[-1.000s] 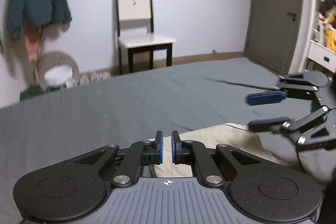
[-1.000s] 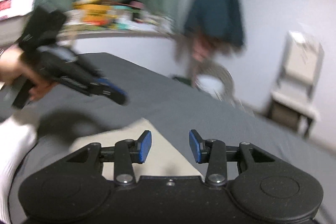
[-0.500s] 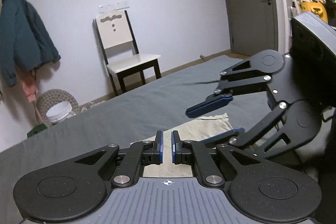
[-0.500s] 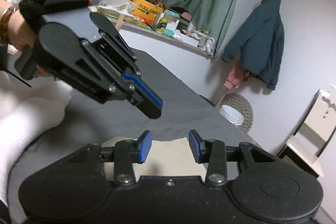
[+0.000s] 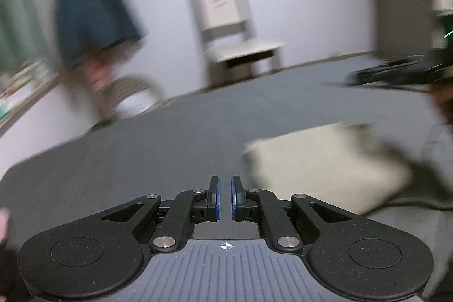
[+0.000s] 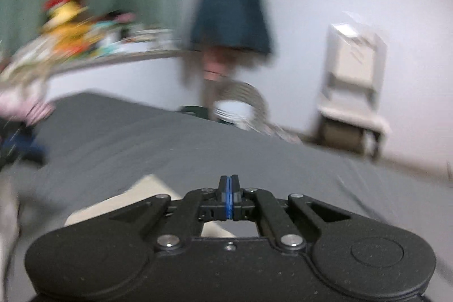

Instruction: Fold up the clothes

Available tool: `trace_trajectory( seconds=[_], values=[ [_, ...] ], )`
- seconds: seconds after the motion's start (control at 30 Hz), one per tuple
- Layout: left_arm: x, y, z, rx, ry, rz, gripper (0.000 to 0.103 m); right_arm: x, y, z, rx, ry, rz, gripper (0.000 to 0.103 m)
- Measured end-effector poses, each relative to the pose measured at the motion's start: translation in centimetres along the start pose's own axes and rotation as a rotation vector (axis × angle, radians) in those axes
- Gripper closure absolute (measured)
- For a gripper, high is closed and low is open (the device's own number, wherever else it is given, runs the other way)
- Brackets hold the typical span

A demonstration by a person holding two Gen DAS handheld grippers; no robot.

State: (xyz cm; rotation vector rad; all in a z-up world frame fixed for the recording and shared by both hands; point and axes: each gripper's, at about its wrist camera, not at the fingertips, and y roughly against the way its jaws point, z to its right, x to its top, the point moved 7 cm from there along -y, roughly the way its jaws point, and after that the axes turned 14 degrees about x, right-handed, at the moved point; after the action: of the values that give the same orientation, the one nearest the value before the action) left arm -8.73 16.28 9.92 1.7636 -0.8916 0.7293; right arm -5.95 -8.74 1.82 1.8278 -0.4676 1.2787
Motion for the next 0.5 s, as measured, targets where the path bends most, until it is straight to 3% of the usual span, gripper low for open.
trace_trajectory(
  seconds=[0.1,0.17,0.2,0.27,0.3,0.4,0.5],
  values=[
    [-0.7,-1.9,-3.4,0.107,0.089,-0.094,0.097,-1.3,0.3,4.1,-0.061,-0.174,-0.022,0.1],
    [-0.8,-3.1,-5.3,0.139,0.152,-0.135,0.095,-2.3,0.7,6.0,-0.088,-0.249,-0.031,0.097],
    [-1.0,-3.6,-6.2,0.147,0.185,-0.151,0.085,-2.6,0.9,6.5,-0.093,-0.276,-0.032,0.096],
    [-1.6,-4.8,-7.9,0.128,0.275,-0.183,0.047,-3.0,1.0,7.0,-0.091,-0.309,-0.028,0.094],
    [-1.9,-5.6,-8.7,0.099,0.333,-0.199,0.021,-3.1,1.0,6.8,-0.086,-0.303,-0.03,0.092],
    [-2.4,-7.7,-9.6,0.023,0.433,-0.267,0.019,-3.3,0.8,6.0,-0.067,-0.28,-0.037,0.082],
    [-3.5,-9.7,-9.8,-0.061,0.532,-0.323,0.019,-3.3,0.0,5.0,-0.039,-0.267,-0.059,0.08]
  ],
)
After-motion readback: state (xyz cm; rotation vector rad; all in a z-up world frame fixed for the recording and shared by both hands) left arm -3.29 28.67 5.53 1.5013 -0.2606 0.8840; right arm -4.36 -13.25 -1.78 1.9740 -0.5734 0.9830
